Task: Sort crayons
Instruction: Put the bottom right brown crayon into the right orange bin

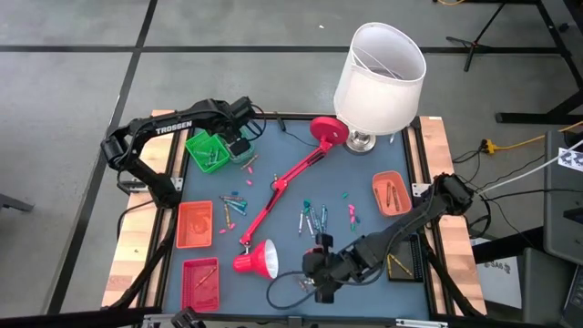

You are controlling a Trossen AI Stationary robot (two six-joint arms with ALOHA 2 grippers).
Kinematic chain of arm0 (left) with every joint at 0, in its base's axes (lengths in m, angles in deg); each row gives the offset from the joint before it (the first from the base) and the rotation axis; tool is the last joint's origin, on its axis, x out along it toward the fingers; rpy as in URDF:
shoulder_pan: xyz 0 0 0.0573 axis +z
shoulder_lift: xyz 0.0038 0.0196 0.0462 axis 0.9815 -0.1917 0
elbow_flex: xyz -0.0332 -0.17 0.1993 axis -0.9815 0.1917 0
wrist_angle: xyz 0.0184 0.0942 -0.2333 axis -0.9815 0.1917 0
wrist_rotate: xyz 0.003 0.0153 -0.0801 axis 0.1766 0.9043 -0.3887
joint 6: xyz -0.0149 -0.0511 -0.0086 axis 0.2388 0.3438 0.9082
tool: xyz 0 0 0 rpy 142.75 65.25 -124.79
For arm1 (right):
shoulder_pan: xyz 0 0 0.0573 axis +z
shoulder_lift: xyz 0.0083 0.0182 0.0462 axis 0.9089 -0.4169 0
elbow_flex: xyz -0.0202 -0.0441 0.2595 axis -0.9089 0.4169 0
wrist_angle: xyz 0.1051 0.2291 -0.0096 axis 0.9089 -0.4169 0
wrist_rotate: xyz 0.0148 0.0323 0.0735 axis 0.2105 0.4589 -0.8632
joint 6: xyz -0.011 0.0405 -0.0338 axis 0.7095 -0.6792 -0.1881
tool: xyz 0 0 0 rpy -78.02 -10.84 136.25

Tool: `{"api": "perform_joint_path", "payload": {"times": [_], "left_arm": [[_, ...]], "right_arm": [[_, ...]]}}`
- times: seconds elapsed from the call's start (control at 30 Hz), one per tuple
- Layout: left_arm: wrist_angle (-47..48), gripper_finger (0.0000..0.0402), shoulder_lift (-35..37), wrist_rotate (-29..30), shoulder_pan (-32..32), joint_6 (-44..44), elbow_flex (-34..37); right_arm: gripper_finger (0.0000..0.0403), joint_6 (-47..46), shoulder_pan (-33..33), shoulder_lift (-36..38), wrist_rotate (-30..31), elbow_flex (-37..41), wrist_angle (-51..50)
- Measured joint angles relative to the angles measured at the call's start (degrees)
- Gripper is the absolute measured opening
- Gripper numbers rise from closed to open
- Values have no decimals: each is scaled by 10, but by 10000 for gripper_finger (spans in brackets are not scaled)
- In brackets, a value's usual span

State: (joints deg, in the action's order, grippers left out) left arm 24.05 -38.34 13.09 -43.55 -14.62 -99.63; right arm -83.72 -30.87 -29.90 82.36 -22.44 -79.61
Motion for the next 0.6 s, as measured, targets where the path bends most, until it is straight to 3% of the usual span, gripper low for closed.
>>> {"api": "perform_joint_path", "payload": {"times": [0.2, 0.6], "left_arm": [[1, 94, 0, 0, 0, 0, 0], [-2, 94, 0, 0, 0, 2, 0]], "right_arm": [[156, -60, 0, -34, 10, 0, -15], [156, -79, 0, -65, 14, 1, -14]]}}
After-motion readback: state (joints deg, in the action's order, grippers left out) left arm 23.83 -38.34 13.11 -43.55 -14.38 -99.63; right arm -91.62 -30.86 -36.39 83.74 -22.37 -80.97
